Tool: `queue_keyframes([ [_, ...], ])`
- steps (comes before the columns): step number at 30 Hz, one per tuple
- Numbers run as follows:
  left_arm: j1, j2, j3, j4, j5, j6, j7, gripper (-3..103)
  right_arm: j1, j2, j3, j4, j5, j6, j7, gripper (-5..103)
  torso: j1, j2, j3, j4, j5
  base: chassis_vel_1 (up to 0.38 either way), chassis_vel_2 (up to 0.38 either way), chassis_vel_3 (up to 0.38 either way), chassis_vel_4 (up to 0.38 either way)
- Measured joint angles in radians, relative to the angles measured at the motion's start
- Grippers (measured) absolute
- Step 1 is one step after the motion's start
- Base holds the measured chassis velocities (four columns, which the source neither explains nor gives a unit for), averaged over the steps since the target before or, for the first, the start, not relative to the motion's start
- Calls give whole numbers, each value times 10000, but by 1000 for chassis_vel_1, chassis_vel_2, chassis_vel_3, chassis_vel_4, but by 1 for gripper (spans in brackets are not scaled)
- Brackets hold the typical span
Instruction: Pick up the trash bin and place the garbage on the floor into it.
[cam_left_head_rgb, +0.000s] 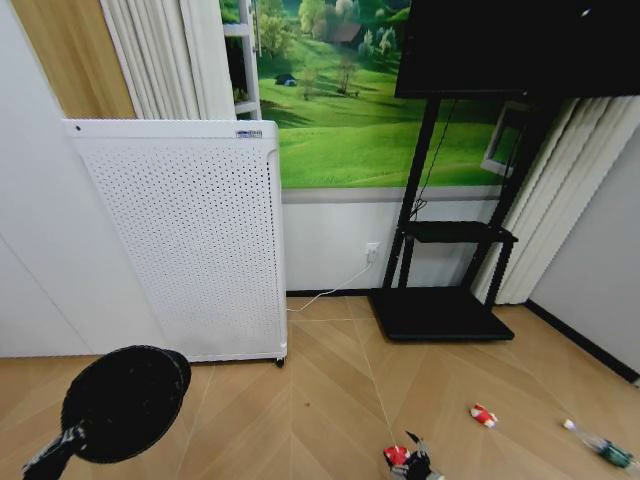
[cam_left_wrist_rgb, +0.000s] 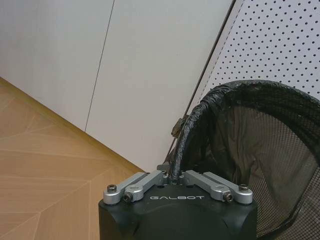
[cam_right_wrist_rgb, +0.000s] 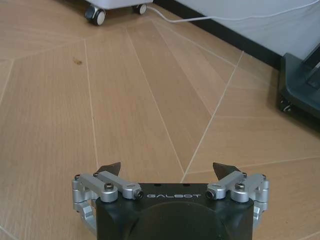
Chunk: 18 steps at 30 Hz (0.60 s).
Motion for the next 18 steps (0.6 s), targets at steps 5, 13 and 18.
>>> queue_keyframes([
  [5, -3, 0, -9, 4, -14, 5, -3, 1, 184, -122, -57, -523, -135, 21, -89, 100, -1, 0, 0, -2, -2, 0, 0, 0, 0],
  [13, 31, -57, 37, -68, -29, 35, -23, 1, 538, -60, -269, -1254, -381, 105, -110, 100, 0, 0, 0, -2, -1, 0, 0, 0, 0],
  [18, 106, -53, 62, -144, -124, 48, -43, 1, 883, -2, -440, -1799, -494, 114, -86, 100, 0, 0, 0, 0, -1, 0, 0, 0, 0],
])
